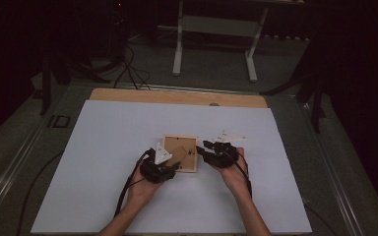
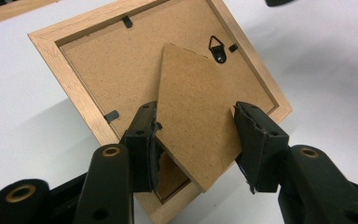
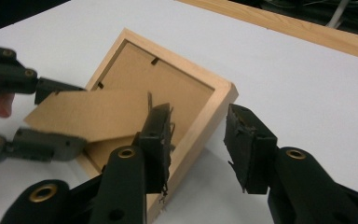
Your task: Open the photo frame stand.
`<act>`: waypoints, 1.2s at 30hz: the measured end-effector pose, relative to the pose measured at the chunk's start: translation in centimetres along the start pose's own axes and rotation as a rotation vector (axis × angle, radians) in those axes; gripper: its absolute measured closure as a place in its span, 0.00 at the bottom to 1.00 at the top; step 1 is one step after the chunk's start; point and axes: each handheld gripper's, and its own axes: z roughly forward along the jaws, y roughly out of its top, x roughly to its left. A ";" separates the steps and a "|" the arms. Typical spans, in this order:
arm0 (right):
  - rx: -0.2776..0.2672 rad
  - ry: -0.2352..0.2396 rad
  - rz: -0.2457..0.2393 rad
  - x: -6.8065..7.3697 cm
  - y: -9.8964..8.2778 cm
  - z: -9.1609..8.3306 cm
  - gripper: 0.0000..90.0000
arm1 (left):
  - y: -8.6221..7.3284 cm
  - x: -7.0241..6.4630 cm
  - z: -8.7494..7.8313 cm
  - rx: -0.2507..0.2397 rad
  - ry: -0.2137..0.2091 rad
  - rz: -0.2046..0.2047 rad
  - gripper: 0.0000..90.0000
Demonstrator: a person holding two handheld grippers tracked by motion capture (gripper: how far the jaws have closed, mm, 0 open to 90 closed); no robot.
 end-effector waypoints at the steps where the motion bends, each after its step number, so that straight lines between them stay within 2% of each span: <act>1: 0.003 0.005 -0.003 -0.1 0.2 0.2 0.66 | -0.1 -0.1 0.0 -0.004 0.004 0.007 0.59; 4: 0.017 0.016 0.013 -0.3 0.6 0.7 0.65 | -0.2 -0.2 -0.1 -0.009 0.012 0.024 0.59; 5: 0.023 0.033 0.036 -0.7 0.7 1.0 0.63 | -0.3 -0.4 -0.2 -0.010 0.021 0.045 0.59; 6: 0.023 0.033 0.036 -0.7 0.7 1.0 0.63 | -0.3 -0.4 -0.2 -0.010 0.021 0.045 0.59; 7: 0.025 0.042 0.060 -1.0 0.8 1.3 0.61 | -0.4 -0.5 -0.3 -0.013 0.028 0.069 0.59; 9: 0.030 0.050 0.070 -1.1 0.8 1.4 0.60 | -0.5 -0.6 -0.3 -0.017 0.032 0.079 0.59; 11: 0.045 0.071 0.063 -1.3 0.7 1.7 0.56 | -0.6 -0.8 -0.4 -0.025 0.042 0.107 0.59; 15: 0.053 0.079 0.065 -1.2 0.8 2.0 0.52 | -0.9 -1.1 -0.6 -0.032 0.054 0.134 0.59; 20: 0.059 0.093 0.068 -1.2 1.0 2.2 0.49 | -1.1 -1.3 -0.8 -0.052 0.057 0.146 0.59; 21: 0.054 0.117 0.085 -1.5 1.0 2.3 0.48 | -1.3 -1.2 -0.9 -0.063 0.056 0.155 0.59; 28: 0.073 0.168 0.105 -1.9 1.0 2.9 0.47 | -1.5 -1.3 -1.0 -0.083 0.056 0.191 0.59; 31: 0.067 0.167 0.102 -1.9 1.1 2.9 0.52 | -1.5 -1.1 -1.0 -0.068 0.048 0.186 0.59; 36: 0.061 0.176 0.102 -2.1 1.0 2.5 0.56 | -1.5 -0.7 -1.1 -0.060 0.008 0.169 0.59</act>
